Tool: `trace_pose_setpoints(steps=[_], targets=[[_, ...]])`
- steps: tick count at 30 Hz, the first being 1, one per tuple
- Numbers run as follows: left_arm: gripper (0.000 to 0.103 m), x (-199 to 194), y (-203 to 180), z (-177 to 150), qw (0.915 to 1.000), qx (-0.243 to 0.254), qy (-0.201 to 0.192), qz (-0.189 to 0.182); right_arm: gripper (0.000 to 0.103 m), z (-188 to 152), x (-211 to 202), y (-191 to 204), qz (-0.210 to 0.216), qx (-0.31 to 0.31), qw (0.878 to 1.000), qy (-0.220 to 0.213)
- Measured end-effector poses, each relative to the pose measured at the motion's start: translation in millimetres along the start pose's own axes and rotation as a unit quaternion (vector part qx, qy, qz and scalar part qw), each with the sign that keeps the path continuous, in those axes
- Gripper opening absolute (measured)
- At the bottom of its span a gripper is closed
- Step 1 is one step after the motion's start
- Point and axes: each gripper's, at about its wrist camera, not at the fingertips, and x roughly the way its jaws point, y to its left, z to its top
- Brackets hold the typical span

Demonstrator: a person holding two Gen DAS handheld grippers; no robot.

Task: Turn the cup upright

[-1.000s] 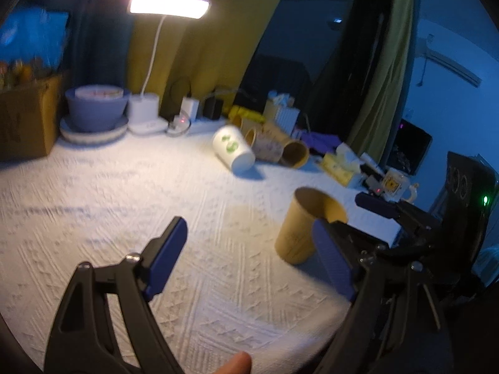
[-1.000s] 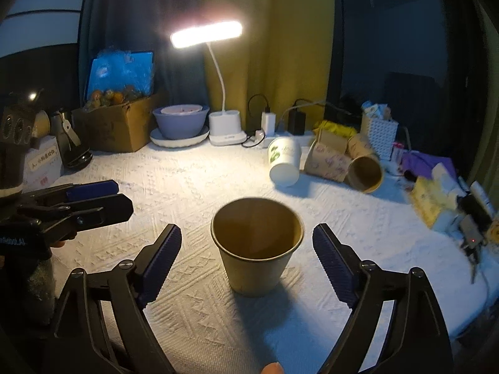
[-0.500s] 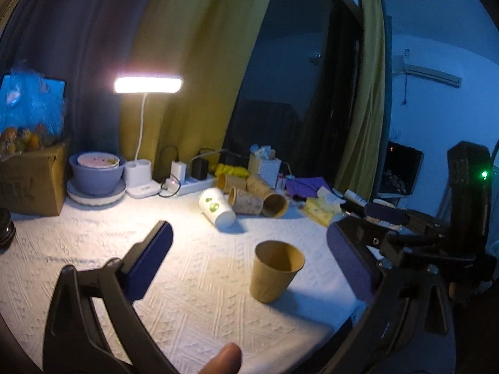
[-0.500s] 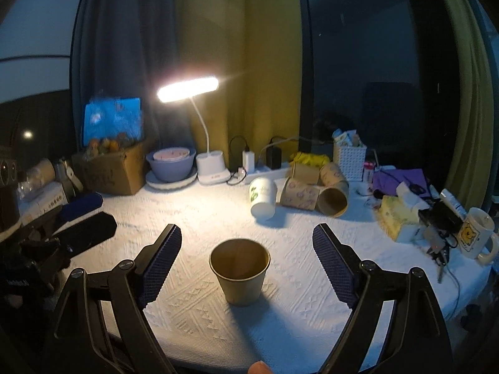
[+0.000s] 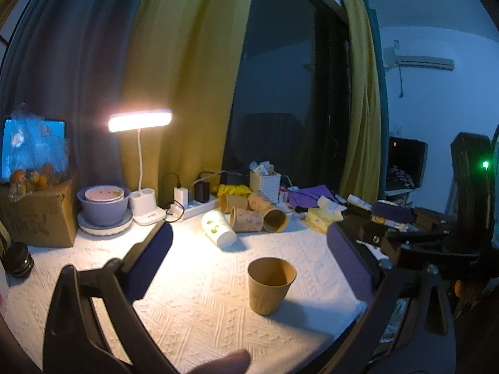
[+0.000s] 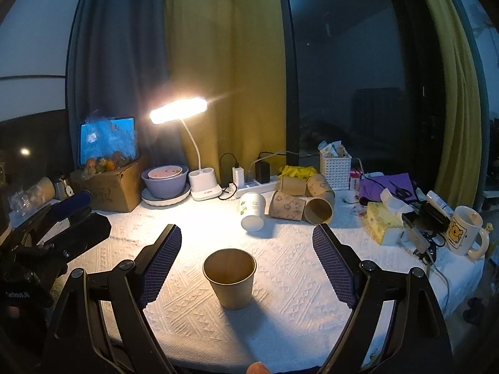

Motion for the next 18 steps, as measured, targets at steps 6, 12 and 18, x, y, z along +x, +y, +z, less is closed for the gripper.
trace_pose_setpoints(steps=[6,12,18], targets=[[0.100,2.4,-0.8,-0.9,1.0000,-0.003,0.005,-0.003,0.088,-1.1,0.5,-2.9,-0.001,0.003,1.000,0.001],[0.100,2.7,-1.1,-1.9,0.9999,-0.007,0.007,-0.009,0.088,-1.7,-0.1,-3.3,0.000,0.003,1.000,0.002],[0.100,3.3,-0.1,-2.6,0.9997,-0.013,0.012,-0.014,0.088,-2.9,0.3,-3.3,0.000,0.002,1.000,0.003]])
